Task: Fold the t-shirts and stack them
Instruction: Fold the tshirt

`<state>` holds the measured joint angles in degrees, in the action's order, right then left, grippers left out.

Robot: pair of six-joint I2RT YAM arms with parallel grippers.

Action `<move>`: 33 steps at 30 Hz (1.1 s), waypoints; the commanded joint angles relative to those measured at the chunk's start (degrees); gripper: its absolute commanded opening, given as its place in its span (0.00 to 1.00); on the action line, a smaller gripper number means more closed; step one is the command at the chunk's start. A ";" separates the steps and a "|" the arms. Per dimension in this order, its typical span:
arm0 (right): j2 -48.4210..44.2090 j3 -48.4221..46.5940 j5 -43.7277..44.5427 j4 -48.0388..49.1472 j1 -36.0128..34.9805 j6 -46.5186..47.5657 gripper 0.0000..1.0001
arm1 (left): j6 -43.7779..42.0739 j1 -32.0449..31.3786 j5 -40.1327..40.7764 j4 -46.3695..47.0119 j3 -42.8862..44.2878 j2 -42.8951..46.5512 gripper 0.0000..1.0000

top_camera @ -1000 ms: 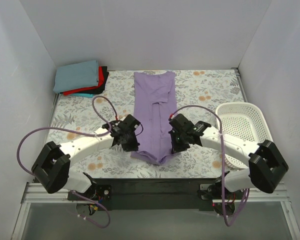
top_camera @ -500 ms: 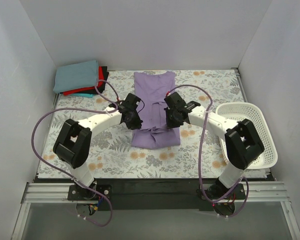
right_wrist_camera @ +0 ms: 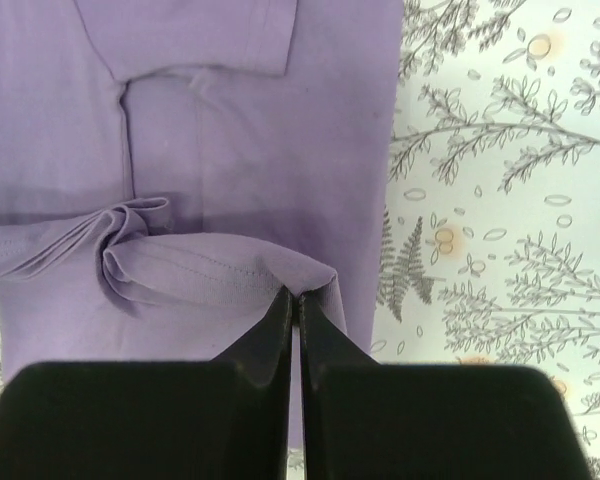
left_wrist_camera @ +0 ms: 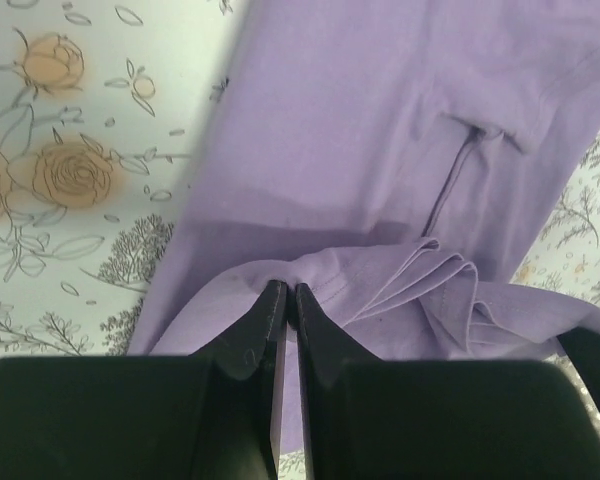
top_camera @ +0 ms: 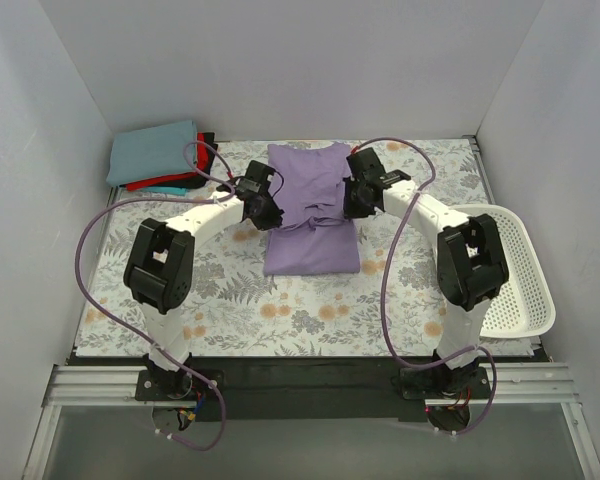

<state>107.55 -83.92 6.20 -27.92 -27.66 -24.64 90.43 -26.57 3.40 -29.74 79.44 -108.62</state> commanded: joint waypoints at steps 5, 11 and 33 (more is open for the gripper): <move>4.68 -7.48 -1.97 1.64 1.73 1.00 0.01 | -0.43 2.57 -0.50 0.47 5.81 -3.00 0.00; 7.24 -9.42 -2.59 1.73 2.43 0.39 0.01 | -1.13 4.42 -1.03 0.29 8.36 -4.93 0.00; 10.05 -12.66 -7.69 3.05 8.41 1.26 0.61 | -6.23 9.95 -6.74 3.01 12.85 -7.93 0.44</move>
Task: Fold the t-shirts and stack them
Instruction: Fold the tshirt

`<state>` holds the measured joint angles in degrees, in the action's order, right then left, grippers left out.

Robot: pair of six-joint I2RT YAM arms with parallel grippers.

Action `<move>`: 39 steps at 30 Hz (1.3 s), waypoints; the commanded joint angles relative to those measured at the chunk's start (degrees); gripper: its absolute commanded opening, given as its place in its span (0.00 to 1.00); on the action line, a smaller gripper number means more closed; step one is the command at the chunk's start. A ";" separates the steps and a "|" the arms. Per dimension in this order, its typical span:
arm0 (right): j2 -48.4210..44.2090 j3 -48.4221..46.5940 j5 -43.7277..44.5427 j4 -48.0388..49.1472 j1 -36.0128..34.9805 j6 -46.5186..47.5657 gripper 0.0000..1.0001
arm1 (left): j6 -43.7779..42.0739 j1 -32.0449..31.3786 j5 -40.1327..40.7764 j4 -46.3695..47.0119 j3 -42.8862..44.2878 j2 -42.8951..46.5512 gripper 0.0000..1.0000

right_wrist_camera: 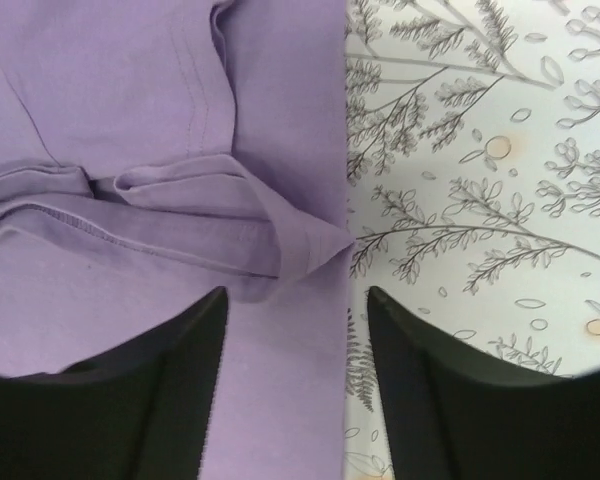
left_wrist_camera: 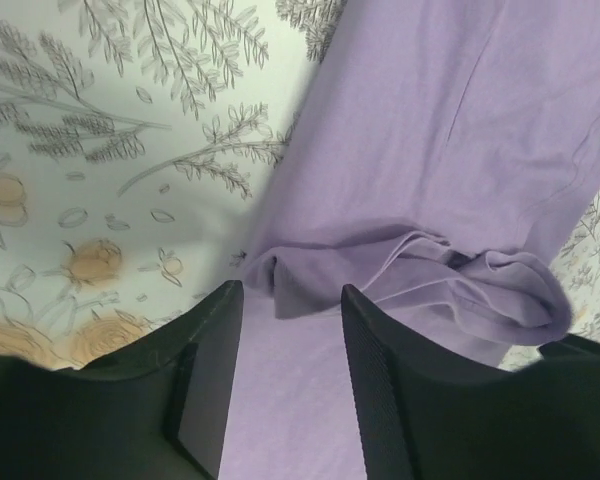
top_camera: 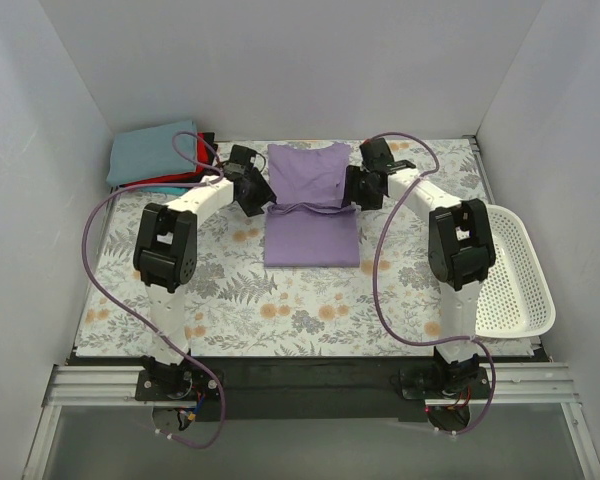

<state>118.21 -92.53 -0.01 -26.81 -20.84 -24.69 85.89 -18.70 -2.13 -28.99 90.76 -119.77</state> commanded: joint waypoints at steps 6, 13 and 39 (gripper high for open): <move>-7.10 -1.26 -0.34 1.67 1.68 3.33 0.68 | -3.45 2.62 -1.12 2.27 -2.68 9.37 0.43; -10.28 7.18 -1.92 2.64 -2.71 3.77 0.50 | -1.96 -1.51 -4.81 3.07 -10.16 12.45 0.12; -17.84 28.45 -3.86 6.50 -7.11 1.48 0.43 | 0.69 2.70 -8.14 10.53 1.43 -6.01 0.11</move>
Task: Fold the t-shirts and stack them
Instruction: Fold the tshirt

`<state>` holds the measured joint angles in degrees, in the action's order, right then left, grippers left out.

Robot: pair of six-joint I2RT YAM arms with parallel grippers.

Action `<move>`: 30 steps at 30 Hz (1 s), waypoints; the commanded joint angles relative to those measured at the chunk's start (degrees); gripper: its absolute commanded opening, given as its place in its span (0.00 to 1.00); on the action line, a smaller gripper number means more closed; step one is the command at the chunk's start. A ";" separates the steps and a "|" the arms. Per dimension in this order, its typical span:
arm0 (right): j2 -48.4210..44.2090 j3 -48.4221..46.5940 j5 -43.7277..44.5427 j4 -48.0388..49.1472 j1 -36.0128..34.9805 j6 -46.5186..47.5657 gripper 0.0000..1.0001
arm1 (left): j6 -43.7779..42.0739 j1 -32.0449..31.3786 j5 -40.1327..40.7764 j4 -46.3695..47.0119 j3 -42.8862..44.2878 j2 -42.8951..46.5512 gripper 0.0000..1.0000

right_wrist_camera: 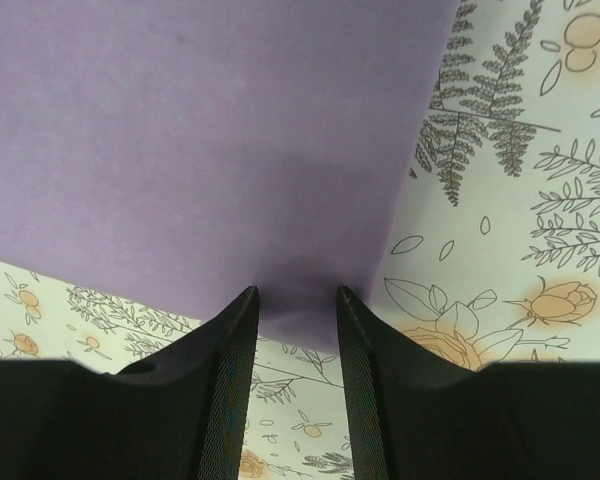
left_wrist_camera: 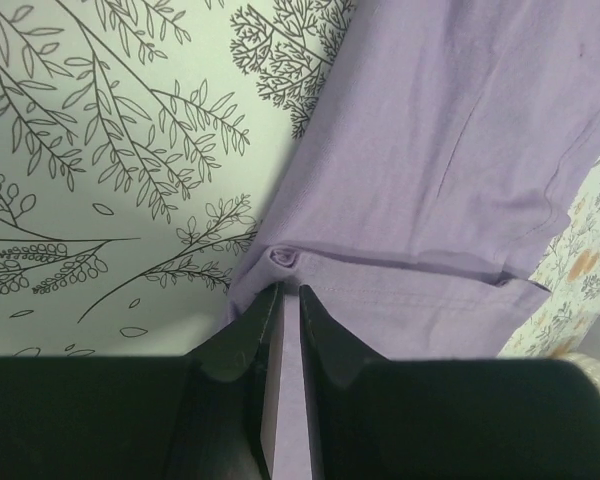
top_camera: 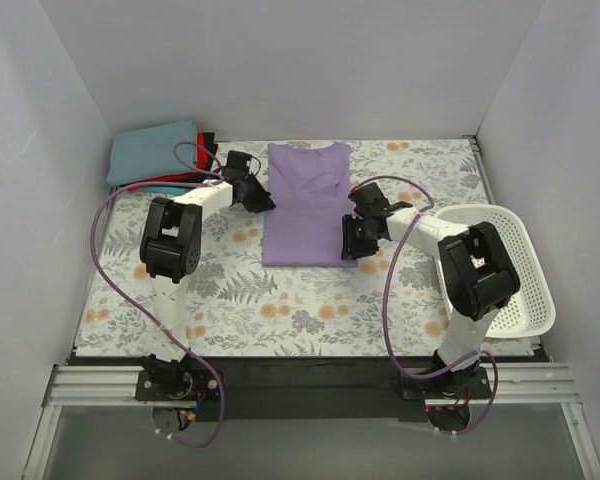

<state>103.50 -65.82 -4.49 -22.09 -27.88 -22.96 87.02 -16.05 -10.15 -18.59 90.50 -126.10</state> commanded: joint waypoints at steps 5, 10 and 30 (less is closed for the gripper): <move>-3.83 4.12 0.80 2.40 -0.07 -0.51 0.43 | -1.76 0.06 -0.48 -0.04 3.28 1.12 0.12; -5.41 5.53 1.15 2.57 0.02 -0.51 0.43 | -3.52 0.06 0.30 -2.84 3.63 4.63 0.15; -10.25 8.78 -2.01 3.19 2.04 -2.44 0.54 | -5.29 -4.68 -2.06 -4.79 -37.23 36.54 0.37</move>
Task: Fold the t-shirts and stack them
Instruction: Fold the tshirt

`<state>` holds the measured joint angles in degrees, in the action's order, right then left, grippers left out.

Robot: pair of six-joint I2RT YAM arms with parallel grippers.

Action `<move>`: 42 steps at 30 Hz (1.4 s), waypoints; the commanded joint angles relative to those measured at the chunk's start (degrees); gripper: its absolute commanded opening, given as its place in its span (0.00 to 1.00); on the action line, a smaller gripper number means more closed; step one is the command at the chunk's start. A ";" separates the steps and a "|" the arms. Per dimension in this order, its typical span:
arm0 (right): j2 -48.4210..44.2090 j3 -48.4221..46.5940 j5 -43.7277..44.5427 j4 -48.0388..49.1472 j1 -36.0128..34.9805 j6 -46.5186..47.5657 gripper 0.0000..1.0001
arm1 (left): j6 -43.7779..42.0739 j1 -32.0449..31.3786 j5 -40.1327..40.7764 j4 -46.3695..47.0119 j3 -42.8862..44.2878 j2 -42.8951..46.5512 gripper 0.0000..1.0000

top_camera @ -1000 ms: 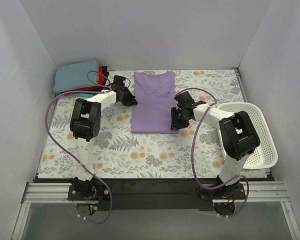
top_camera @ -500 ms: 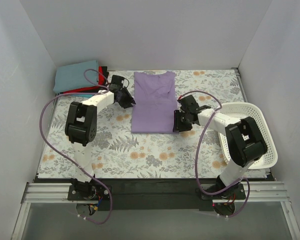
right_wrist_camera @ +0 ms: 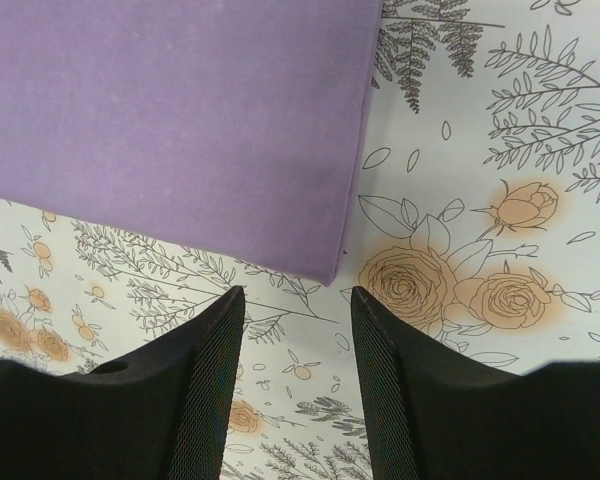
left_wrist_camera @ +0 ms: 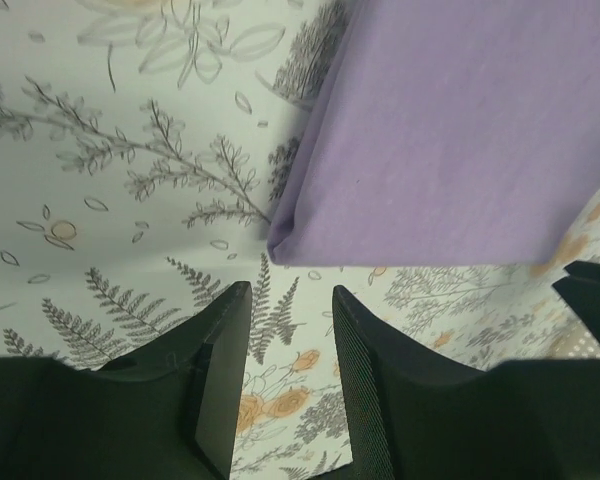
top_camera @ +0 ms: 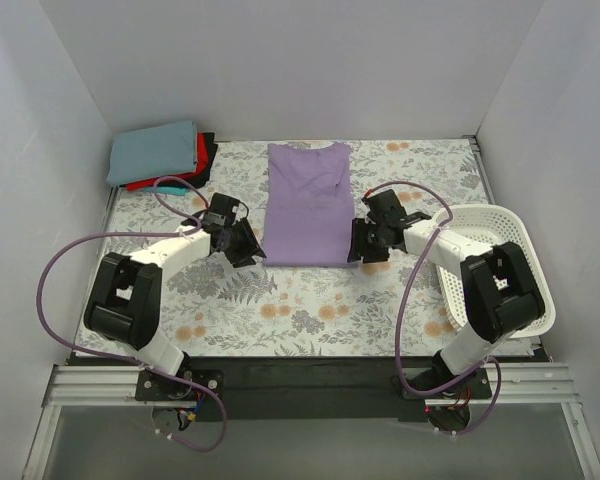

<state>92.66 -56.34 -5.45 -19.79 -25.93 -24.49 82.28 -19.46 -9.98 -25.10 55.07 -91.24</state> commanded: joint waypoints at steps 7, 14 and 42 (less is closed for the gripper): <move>1.38 0.26 -0.79 1.51 0.01 -1.44 0.54 | 0.51 -1.98 -3.56 5.76 -3.65 0.01 0.39; 1.99 1.75 -0.52 3.18 0.09 -2.58 0.53 | 1.04 -1.89 -2.86 6.91 -4.88 -0.52 0.38; 0.76 1.93 0.36 4.15 0.01 -3.99 0.50 | 3.85 -1.98 2.06 6.47 -3.83 -0.25 0.36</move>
<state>93.47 -53.45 -5.74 -16.29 -25.93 -28.32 85.47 -21.23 -10.26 -17.30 49.01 -91.53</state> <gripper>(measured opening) 0.505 0.349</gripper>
